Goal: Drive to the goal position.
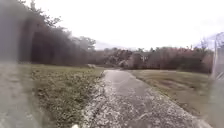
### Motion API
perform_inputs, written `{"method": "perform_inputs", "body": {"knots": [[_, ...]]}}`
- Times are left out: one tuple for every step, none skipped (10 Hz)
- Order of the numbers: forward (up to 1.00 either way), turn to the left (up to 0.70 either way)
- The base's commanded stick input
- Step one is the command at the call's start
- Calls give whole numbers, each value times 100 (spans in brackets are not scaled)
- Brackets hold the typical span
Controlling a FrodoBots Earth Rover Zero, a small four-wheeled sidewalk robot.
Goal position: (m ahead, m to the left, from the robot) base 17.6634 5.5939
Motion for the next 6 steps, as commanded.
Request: {"method": "perform_inputs", "body": {"knots": [[100,0],[100,0],[100,0],[100,0],[100,0],[100,0]]}}
